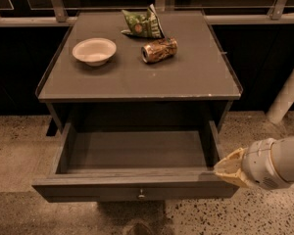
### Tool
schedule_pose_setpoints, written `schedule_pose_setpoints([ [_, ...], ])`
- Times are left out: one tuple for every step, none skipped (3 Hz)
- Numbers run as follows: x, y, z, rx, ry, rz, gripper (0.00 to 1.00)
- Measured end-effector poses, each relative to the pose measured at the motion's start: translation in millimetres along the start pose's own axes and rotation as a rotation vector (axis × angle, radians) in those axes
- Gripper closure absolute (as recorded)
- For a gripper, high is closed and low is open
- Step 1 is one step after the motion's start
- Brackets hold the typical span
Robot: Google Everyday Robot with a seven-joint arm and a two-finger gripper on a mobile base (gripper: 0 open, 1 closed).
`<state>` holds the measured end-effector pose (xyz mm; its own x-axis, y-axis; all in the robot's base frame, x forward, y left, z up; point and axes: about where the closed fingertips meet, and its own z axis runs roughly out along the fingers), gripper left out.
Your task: Close top drawer
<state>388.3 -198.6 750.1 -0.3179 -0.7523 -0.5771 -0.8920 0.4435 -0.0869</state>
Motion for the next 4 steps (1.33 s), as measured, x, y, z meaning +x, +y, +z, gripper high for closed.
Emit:
schedule_pose_setpoints([
  [2, 9, 3, 0.010, -0.014, -0.013, 1.00],
  [20, 41, 24, 0.053, -0.056, -0.013, 1.00],
  [51, 71, 67, 0.090, -0.092, 0.033, 1.00],
  [72, 67, 115, 0.122, -0.131, 0.063, 1.00],
])
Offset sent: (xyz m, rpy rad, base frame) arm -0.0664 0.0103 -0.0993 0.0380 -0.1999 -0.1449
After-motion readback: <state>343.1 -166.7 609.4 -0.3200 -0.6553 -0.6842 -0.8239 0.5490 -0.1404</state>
